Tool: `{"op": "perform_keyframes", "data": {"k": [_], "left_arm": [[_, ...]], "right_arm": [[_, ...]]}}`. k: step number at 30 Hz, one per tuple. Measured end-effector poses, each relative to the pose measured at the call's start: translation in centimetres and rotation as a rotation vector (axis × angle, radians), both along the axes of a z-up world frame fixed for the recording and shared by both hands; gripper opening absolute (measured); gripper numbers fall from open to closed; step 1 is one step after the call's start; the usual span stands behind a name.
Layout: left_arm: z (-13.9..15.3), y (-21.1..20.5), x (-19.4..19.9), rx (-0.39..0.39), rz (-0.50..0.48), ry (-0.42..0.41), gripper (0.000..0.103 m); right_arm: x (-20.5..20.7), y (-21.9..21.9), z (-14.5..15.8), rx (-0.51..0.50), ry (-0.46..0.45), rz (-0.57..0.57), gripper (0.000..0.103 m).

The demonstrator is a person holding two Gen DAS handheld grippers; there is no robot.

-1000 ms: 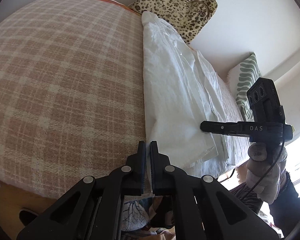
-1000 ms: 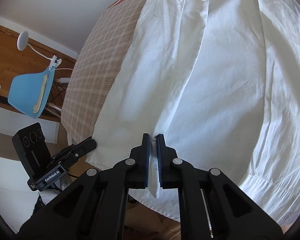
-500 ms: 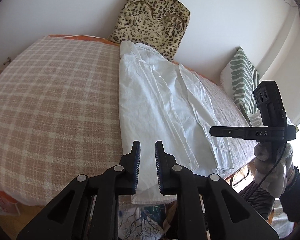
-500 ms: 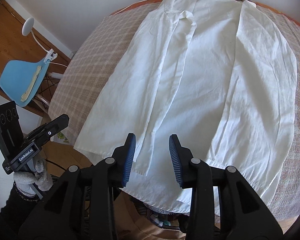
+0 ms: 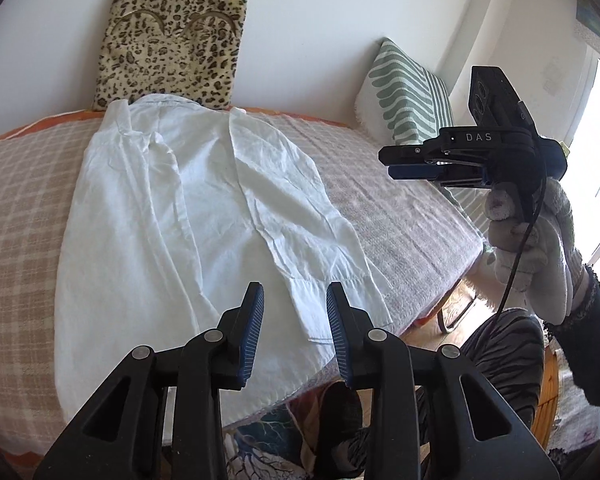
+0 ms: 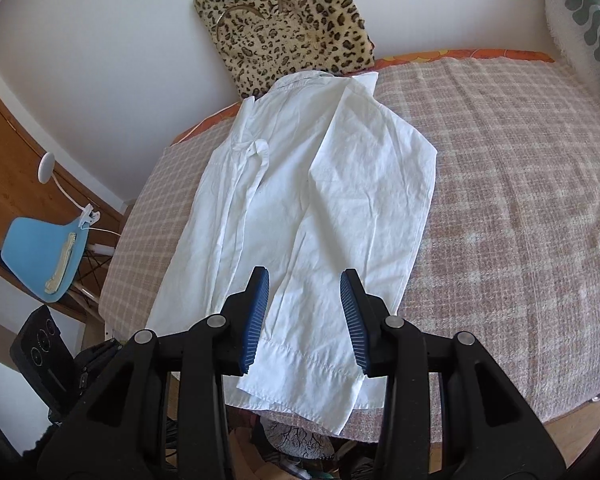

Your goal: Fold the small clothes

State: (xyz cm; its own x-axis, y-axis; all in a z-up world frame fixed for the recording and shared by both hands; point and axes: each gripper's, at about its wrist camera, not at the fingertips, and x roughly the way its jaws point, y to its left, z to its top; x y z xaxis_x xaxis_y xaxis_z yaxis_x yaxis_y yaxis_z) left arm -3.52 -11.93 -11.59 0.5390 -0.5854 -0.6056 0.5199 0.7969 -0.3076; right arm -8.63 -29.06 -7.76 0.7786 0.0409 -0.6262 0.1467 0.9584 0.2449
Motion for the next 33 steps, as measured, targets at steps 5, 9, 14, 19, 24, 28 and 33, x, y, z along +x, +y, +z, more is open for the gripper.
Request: {"op": "perform_keyframes", "data": {"k": [5,9,14,19,24,28,33], "left_arm": [[-0.7,-4.8,-0.1,0.020,-0.092,0.003,0.040],[-1.8,-8.6,0.3,0.038,-0.143,0.040,0.049],[-3.0,-13.2,0.7,0.099,-0.187,0.039,0.049],[-4.4,-16.1,0.8,0.214,-0.177,0.014,0.049],[-5.7,-17.3,1.3,0.289,-0.153,0.004,0.049],[-6.2,-17.8,1.4,0.344,-0.139,-0.043,0.049],[-6.5,-17.1,2.4,0.304,-0.097,-0.053,0.022]], "right_arm": [[-1.8,-2.9,0.1,0.025,-0.026,-0.045,0.040],[-2.6,-4.8,0.1,0.041,-0.032,-0.069,0.040],[-3.3,-7.4,0.0,0.068,-0.041,-0.105,0.040],[-3.6,-10.2,-0.3,0.112,-0.048,-0.138,0.040],[-3.3,-12.2,-0.4,0.144,-0.055,-0.150,0.040],[-2.2,-13.2,-0.5,0.149,-0.051,-0.154,0.040],[0.3,-13.8,-0.7,0.129,-0.029,-0.144,0.040]]}}
